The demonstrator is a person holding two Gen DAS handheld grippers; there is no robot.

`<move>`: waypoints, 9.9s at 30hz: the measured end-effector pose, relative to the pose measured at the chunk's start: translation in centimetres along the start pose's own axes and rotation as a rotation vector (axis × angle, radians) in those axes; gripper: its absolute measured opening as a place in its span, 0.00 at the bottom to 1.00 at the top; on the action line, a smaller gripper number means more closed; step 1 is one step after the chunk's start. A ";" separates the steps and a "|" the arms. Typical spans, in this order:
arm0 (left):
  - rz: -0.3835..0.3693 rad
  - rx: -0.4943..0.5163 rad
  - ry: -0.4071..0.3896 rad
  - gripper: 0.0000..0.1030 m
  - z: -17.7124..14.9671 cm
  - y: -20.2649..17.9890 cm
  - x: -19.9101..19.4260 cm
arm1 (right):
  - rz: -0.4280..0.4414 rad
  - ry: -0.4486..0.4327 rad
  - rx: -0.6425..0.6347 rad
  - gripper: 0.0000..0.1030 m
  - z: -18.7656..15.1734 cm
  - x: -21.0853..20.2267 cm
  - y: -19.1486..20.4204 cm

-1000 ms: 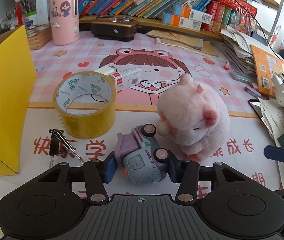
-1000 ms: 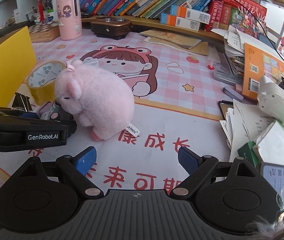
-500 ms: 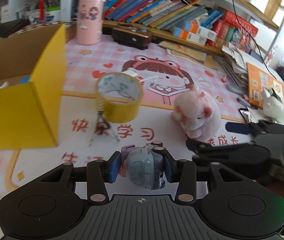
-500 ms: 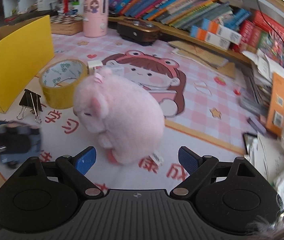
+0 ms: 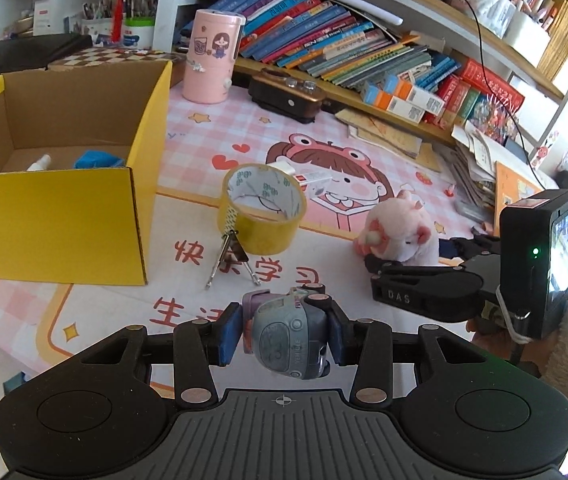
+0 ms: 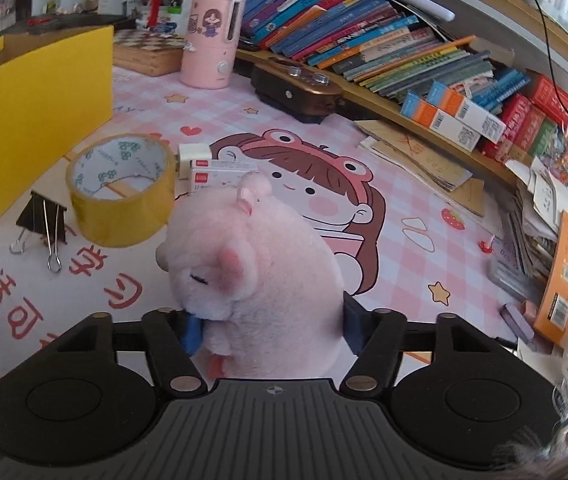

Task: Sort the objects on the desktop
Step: 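Grasp the pink plush pig with the right gripper while the left gripper holds the car, then carry the grey car and pink pig in both grippers toward the yellow box, then lower the car and pig into the yellow box and open both grippers, then lift both open grippers up out of the yellow box, then move the left gripper to the black binder clip beside the tape roll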

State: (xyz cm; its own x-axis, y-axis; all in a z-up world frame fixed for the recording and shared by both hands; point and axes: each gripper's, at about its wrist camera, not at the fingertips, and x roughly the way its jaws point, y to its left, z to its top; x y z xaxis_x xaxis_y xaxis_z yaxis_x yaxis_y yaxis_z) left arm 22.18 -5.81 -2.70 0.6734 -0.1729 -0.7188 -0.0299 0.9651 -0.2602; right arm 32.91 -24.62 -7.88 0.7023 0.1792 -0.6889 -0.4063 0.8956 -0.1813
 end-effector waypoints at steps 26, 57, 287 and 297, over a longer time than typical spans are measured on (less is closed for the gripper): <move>-0.067 0.005 -0.083 0.41 -1.7 2.8 -5.9 | 0.193 0.056 0.310 0.56 -1.1 -10.9 4.6; -0.064 -0.064 -0.116 0.41 -7.8 13.0 -15.0 | 0.229 0.085 0.312 0.57 -3.8 -17.8 18.2; 0.187 -0.001 -0.164 0.88 -9.7 16.0 -17.2 | 0.080 -0.017 0.264 0.83 -5.6 -19.8 23.6; 0.144 0.045 -0.117 0.88 -8.4 11.7 -13.8 | 0.045 0.014 0.316 0.83 -6.6 -18.6 18.6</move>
State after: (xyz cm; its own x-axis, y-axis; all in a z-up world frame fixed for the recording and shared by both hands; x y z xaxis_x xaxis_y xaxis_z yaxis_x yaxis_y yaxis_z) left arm 6.36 6.22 -1.20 0.7462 -0.0103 -0.6656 -0.1010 0.9866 -0.1285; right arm 8.40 -13.97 -3.06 0.6787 0.2176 -0.7015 -0.2331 0.9695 0.0753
